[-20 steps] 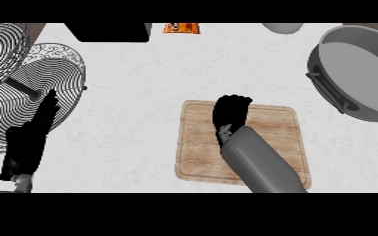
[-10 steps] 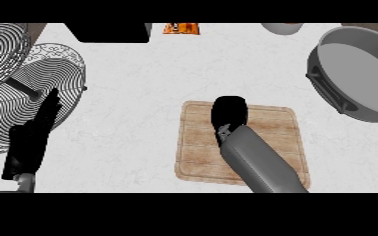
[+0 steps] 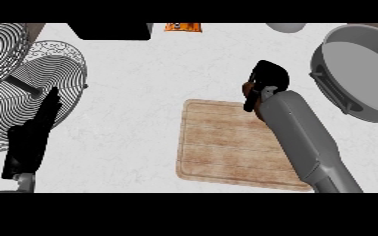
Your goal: Pick the sweet potato from the cutting board and place it in the pot
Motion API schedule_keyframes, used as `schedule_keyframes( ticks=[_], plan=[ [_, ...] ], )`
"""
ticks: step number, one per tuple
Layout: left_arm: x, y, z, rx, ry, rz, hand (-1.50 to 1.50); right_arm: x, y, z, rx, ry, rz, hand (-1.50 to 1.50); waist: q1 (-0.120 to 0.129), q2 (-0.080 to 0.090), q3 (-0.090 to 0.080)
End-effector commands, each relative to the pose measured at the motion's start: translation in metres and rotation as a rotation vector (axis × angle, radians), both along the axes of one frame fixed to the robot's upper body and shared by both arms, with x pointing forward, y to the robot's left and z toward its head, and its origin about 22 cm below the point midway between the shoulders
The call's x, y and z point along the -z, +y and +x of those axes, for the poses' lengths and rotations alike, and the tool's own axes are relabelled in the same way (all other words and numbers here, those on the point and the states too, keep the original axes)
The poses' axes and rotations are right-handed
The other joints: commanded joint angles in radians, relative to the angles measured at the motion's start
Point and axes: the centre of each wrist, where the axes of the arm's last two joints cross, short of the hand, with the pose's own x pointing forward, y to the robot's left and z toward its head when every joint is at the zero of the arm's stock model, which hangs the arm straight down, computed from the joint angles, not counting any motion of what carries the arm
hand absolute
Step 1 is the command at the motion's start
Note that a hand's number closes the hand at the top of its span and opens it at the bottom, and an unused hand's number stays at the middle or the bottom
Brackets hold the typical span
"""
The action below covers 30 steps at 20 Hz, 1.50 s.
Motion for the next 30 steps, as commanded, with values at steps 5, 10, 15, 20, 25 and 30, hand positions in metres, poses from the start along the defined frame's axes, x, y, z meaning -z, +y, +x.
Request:
schedule_keyframes(
  ticks=[5,10,15,20,25,30],
  plan=[
    [0.003,0.012,0.019,0.003,0.008,-0.009,0.0,-0.024,-0.048,0.039,0.113,-0.196,-0.062,1.5,0.005,-0.001,-0.002],
    [0.01,-0.003,0.003,-0.01,0.0,0.0,0.0,-0.057,-0.034,0.042,0.194,-0.474,-0.233,1.5,-0.003,-0.011,-0.002],
    [0.007,0.017,-0.001,-0.005,0.021,-0.005,0.0,-0.12,-0.04,0.054,0.276,-0.677,-0.342,1.5,-0.003,-0.013,-0.003],
    [-0.002,0.011,-0.002,-0.003,0.006,-0.001,0.0,-0.114,-0.054,0.048,0.357,-0.805,-0.211,1.5,-0.011,-0.014,-0.002],
    [-0.008,0.012,-0.002,-0.01,0.01,0.003,0.0,-0.145,-0.098,0.056,0.398,-0.879,-0.195,1.5,0.001,-0.01,-0.001],
    [0.004,0.012,0.005,-0.003,0.004,-0.008,0.0,-0.142,-0.152,0.049,0.415,-0.942,-0.172,1.5,-0.005,-0.008,-0.002]
  ],
)
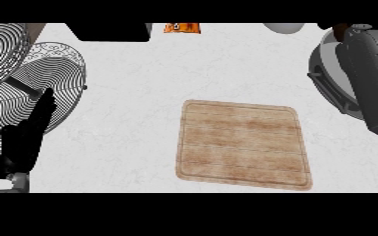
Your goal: Pick the sweet potato from the cutting board and place it in the pot
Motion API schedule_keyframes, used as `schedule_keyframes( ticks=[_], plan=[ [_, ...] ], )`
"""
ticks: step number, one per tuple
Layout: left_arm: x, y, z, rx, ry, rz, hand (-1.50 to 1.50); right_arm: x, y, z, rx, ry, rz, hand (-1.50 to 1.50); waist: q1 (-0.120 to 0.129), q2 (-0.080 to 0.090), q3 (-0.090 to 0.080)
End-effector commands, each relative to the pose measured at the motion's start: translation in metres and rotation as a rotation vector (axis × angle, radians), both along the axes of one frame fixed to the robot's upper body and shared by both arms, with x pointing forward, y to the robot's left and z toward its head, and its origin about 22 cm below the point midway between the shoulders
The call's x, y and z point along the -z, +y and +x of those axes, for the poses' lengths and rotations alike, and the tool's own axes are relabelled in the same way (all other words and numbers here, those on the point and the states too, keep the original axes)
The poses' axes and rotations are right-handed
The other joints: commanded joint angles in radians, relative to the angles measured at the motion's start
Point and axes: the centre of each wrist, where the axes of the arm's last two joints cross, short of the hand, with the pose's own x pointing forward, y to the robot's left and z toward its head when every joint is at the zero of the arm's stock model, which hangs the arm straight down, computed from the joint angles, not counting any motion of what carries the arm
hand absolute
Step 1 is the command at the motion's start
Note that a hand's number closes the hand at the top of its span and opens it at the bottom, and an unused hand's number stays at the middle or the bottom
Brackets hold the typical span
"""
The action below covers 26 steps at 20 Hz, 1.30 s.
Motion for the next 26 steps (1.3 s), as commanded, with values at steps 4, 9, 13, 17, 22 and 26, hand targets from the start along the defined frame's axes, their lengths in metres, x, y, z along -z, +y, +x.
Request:
schedule_keyframes(
  ticks=[4,9,13,17,22,26],
  plan=[
    [0.017,0.001,-0.001,0.003,0.006,0.0,0.0,-0.016,-0.081,-0.008,0.003,-0.049,0.04,1.5,0.007,0.005,0.0],
    [0.002,-0.003,0.011,0.027,-0.021,-0.018,0.0,-0.003,-0.13,-0.021,0.034,-0.008,-0.004,1.5,0.023,0.013,0.001],
    [-0.007,-0.028,0.02,0.034,-0.032,0.005,0.0,-0.016,-0.155,-0.03,0.032,-0.011,0.027,1.5,0.034,0.02,0.003],
    [-0.014,-0.011,0.009,0.064,-0.036,-0.002,0.0,0.004,-0.175,-0.042,0.077,0.037,-0.006,1.5,0.069,0.028,0.005],
    [-0.002,-0.026,0.01,0.071,-0.032,-0.004,0.0,0.033,-0.182,-0.051,0.083,0.102,-0.024,1.5,0.08,0.038,0.006],
    [-0.006,-0.031,0.016,0.074,-0.042,-0.015,0.0,0.038,-0.183,-0.052,0.095,0.047,0.146,-1.5,0.082,0.043,0.009]
  ],
)
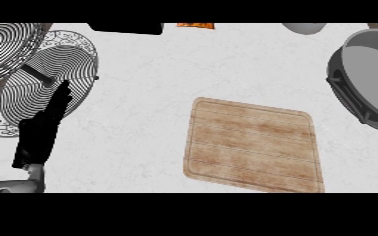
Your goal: Pick the sweet potato from the cutting board and place it in the pot
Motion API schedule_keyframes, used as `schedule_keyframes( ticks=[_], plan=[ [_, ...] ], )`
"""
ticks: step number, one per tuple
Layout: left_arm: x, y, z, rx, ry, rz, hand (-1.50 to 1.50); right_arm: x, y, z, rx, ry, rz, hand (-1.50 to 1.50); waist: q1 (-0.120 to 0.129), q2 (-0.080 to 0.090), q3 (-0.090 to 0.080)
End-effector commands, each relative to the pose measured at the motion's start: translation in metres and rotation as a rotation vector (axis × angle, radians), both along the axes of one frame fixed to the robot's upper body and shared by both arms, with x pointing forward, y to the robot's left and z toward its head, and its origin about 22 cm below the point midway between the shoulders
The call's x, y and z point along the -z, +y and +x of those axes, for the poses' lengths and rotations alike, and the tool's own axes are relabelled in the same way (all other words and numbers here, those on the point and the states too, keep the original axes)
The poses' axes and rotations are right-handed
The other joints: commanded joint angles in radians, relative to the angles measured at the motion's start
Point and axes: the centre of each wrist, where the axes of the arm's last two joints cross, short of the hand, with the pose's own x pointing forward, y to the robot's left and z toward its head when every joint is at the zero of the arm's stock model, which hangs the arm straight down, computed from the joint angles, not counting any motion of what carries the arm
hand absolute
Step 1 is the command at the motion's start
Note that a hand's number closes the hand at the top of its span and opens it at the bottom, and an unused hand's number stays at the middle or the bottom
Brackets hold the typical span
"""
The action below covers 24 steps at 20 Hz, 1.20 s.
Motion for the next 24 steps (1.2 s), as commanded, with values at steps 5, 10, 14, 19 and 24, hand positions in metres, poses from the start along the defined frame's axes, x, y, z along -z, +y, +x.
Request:
schedule_keyframes(
  ticks=[5,10,14,19,24],
  plan=[
    [-0.005,-0.002,0.004,0.02,-0.01,-0.004,0.0,0.007,-0.006,-0.005,-0.036,-0.101,0.164,-1.5,0.02,0.011,0.004],
    [-0.001,0.0,0.003,0.006,0.001,0.005,0.0,0.016,-0.007,-0.008,-0.079,-0.184,0.175,-1.5,0.008,0.006,0.003],
    [-0.006,0.0,0.002,-0.012,-0.017,-0.008,0.0,-0.011,-0.002,0.001,-0.12,-0.463,0.181,-1.5,0.0,-0.003,0.005],
    [-0.003,0.016,-0.001,-0.03,0.001,0.007,0.0,-0.004,-0.013,-0.009,-0.133,-0.655,0.298,-1.5,-0.02,-0.006,0.002],
    [0.002,0.004,-0.003,-0.025,-0.001,-0.007,0.0,-0.001,-0.018,-0.011,-0.181,-0.649,0.398,-1.5,-0.026,-0.016,-0.002]
  ],
)
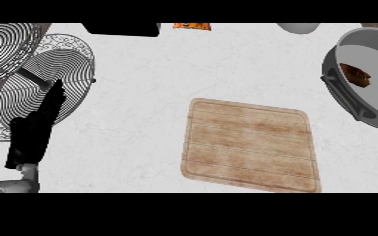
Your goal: Pick the sweet potato from the cutting board and place it in the pot
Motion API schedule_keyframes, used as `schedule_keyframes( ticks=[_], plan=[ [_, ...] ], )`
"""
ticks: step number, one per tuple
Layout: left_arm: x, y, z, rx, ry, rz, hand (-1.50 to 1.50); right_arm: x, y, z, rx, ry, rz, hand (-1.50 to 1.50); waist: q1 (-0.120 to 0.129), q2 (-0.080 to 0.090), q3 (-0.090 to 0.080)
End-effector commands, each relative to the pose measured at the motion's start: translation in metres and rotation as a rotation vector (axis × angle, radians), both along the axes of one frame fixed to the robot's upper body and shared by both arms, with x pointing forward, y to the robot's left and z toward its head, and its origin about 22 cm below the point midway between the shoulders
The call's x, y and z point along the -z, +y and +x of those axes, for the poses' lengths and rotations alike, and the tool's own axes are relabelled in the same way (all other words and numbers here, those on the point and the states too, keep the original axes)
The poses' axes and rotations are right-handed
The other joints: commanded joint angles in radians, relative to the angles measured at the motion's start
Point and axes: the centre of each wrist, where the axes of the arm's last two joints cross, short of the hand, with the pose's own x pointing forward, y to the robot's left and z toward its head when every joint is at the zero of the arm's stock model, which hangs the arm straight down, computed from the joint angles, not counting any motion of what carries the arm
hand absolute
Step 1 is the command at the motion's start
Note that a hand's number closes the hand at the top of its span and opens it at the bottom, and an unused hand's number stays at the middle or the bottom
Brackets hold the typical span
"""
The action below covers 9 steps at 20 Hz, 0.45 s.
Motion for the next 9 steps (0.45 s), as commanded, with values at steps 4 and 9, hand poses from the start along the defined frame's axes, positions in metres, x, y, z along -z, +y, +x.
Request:
schedule_keyframes(
  ticks=[4,9],
  plan=[
    [0.001,0.006,0.002,-0.02,0.016,0.002,0.0,0.017,-0.028,-0.026,-0.093,-0.066,0.104,-1.5,-0.024,-0.01,-0.003],
    [0.014,0.013,-0.017,-0.061,0.038,0.024,0.0,0.059,-0.033,-0.045,-0.097,-0.118,0.121,-1.5,-0.054,-0.027,-0.006]
  ],
)
